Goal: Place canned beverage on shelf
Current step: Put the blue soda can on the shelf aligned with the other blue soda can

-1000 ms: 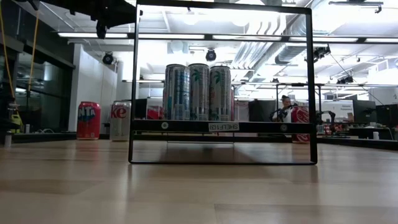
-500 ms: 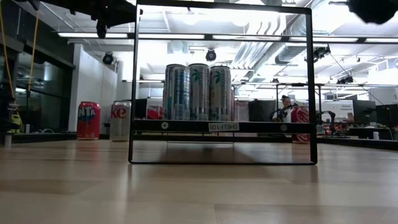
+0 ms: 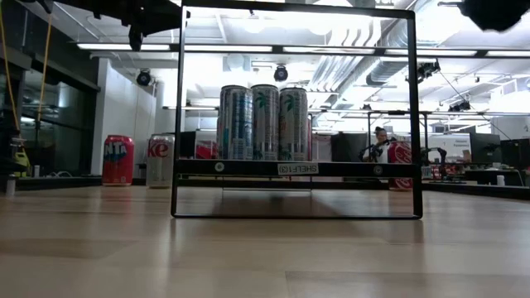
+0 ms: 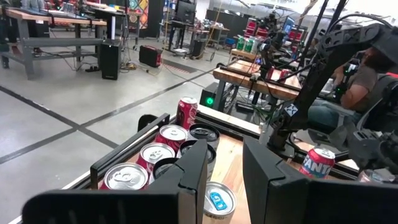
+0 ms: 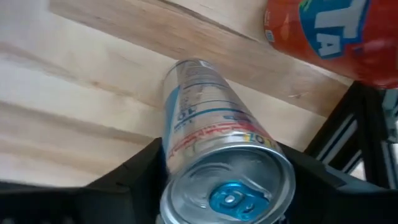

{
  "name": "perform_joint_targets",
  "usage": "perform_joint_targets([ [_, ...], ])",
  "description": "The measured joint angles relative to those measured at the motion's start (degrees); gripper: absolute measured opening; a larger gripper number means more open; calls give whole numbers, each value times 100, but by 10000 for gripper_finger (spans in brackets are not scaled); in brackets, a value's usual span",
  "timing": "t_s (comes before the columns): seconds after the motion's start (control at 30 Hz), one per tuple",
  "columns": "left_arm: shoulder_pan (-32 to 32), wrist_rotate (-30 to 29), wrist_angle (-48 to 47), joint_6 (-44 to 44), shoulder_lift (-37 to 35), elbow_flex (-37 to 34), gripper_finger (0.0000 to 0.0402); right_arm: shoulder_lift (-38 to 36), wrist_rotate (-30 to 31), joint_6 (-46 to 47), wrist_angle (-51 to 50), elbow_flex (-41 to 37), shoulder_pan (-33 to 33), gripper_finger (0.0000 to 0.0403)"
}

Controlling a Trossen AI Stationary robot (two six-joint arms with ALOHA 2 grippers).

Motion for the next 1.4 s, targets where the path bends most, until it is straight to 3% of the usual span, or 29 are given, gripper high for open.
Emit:
perform_joint_targets([
  [0.27,2,-2,-9,4,0,0,56,-28,140,-1216,-1437,1656,0,226],
  [0.5,2,-2,-11,0,0,0,56,-67,-259,-3169,-1450,3802,-107,226],
  [0.6,0,-2,-16,-5,0,0,56,-68,-37,-3518,-1401,4625,-243,226],
  [0.73,0,-2,-18,-2,0,0,56,-72,762,-4078,-1415,5381,-768,226],
  [0.9,0,0,-18,-3,0,0,56,-74,1047,-5122,-1413,5529,-1899,226],
  [1.07,0,-1,-18,-4,0,0,56,233,552,-6208,-1438,5199,-2941,226],
  [1.17,0,0,-18,-49,0,0,56,727,295,-6974,-1405,5188,-3297,226],
  [1.4,0,0,-18,-307,0,0,55,1713,873,-7892,-1407,5182,-3784,226],
])
